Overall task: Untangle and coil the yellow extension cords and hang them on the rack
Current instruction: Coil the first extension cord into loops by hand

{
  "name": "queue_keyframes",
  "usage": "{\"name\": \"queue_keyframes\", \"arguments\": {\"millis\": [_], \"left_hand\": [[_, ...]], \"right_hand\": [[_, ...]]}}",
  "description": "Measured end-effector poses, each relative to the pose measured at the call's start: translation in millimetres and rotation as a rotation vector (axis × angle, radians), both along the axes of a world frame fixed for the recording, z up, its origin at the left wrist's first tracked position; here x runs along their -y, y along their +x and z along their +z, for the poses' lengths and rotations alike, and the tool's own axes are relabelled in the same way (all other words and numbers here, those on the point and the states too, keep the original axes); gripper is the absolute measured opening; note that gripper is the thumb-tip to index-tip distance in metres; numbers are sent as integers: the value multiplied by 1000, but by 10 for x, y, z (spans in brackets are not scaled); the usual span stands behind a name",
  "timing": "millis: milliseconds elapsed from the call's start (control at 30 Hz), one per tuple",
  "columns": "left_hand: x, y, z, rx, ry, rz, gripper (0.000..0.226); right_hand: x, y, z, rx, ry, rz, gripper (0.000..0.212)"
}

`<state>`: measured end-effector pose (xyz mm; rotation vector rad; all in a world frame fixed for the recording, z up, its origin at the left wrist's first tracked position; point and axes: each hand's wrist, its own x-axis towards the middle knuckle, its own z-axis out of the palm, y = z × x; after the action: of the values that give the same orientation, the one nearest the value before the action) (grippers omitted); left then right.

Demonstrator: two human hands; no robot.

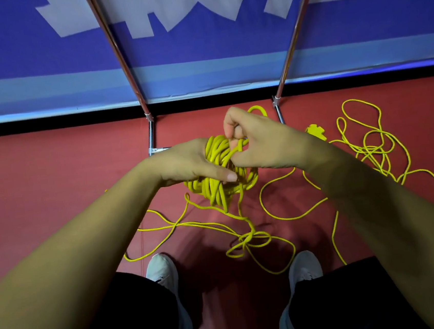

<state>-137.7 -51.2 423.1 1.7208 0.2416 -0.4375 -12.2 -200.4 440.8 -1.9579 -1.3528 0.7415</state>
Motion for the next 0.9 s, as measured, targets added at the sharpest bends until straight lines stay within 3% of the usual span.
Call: {"name": "queue_keyframes", "arguments": {"millis": [100,233,333,467,600,733,900], "left_hand": [[57,34,34,23,221,17,18],[57,79,53,70,593,155,25],[-26,82,44,97,687,165,23],[-234,43,17,-12,575,285,20],[-268,-11,-4,-77,535,301,31],[-327,-29,41,-142,484,380,14],[-473,-125,130,-179,111,428,42]], "right_hand": [[-24,-20,-82,149,15,11,33],[-58,-49,-147,390,2,6,37],[-85,-58,-231,512,23,-5,35],[-34,125,-382,535,162,-70,35],[-24,246,-472,320,315,-203,41],[-7,400,-535,-1,163,-510,27],[235,698,-798,-170,-72,-624,36]]}}
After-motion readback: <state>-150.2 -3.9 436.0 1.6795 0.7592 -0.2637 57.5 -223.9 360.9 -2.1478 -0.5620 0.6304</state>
